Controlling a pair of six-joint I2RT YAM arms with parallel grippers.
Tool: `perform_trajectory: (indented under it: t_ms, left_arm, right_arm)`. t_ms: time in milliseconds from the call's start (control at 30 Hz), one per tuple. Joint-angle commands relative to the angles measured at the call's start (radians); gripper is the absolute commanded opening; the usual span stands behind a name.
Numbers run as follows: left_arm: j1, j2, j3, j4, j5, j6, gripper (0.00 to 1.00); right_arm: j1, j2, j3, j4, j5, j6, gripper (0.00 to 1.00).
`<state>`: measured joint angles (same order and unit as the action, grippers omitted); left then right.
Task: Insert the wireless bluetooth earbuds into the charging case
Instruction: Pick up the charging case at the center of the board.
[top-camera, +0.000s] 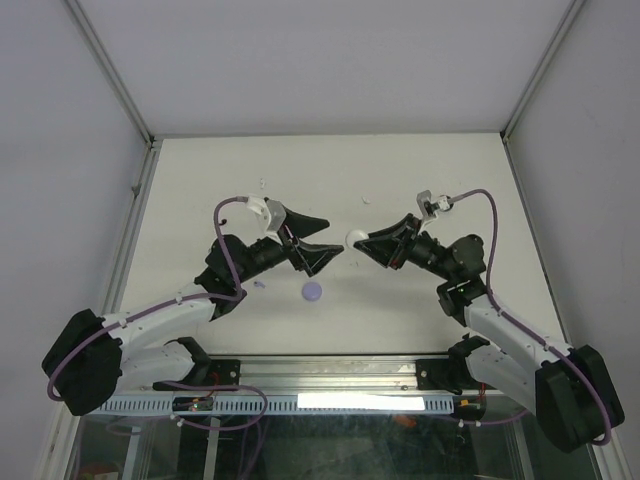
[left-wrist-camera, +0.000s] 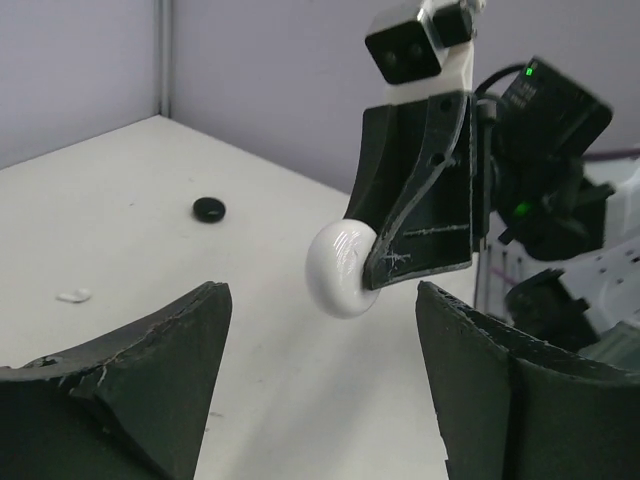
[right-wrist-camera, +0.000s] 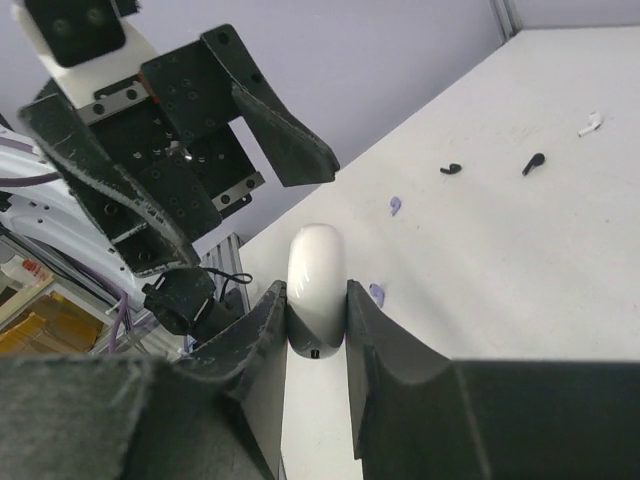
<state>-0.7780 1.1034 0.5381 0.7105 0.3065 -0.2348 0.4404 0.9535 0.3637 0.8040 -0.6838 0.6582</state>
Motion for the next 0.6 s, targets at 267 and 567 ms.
perform_trajectory:
  t_ms: [267,567]
  left_arm:
    - [0.032,0.2,-0.044,0.641,0.135,-0.515,0.57]
    - [0.031,0.273,-0.016,0.691,0.172,-0.566,0.44]
  right_arm:
    - [0.04,0.053,-0.051,0.405,0.051,0.104,0.06]
    - [0.067,0.077,-0.054,0.436,0.069,0.102,0.06]
